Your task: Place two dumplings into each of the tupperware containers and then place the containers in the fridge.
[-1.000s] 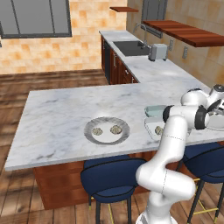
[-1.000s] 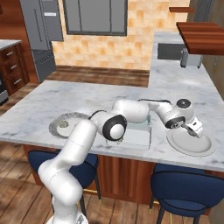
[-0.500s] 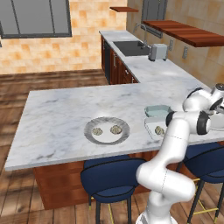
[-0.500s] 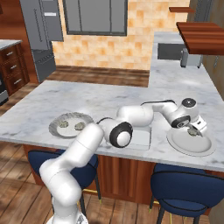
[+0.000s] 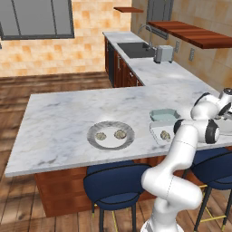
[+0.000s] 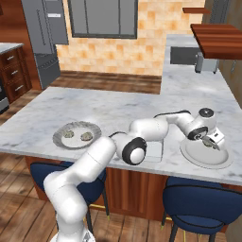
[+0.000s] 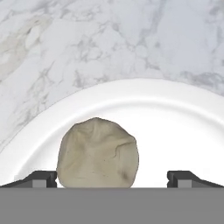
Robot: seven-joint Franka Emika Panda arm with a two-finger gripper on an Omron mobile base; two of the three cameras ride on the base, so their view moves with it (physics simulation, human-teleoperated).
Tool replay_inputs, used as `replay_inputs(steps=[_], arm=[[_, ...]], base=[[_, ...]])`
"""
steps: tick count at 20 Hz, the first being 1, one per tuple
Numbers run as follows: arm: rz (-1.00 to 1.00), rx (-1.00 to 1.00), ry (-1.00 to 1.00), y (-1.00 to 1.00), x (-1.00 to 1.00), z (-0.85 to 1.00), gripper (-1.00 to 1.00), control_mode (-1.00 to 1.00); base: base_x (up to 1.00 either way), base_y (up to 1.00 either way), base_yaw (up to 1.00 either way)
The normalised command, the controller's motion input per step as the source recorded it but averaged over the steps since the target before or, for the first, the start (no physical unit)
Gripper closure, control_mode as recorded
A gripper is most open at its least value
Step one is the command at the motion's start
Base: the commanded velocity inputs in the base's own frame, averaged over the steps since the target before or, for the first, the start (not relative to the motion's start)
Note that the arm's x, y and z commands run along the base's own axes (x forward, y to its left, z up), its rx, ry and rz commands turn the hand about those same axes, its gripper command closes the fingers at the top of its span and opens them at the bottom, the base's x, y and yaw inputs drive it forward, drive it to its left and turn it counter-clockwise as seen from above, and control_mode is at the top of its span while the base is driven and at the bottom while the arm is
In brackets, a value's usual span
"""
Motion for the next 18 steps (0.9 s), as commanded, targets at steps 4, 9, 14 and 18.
replay_inputs(steps=[4,9,14,18], arm=[[0.00,0.00,0.00,0.00,0.04,-0.09,-1.00,-1.00],[0.00,0.00,0.00,0.00,0.12,-0.11,-1.00,-1.00],[0.00,0.00,0.00,-0.02,0.06,-0.08,-1.00,-1.00],[0.00,0.00,0.00,0.00,0.00,-0.05,1.00,-1.00]], base=[[0.00,0.00,0.00],[0.00,0.00,0.00],[0.00,0.00,0.00],[0.00,0.00,0.00]])
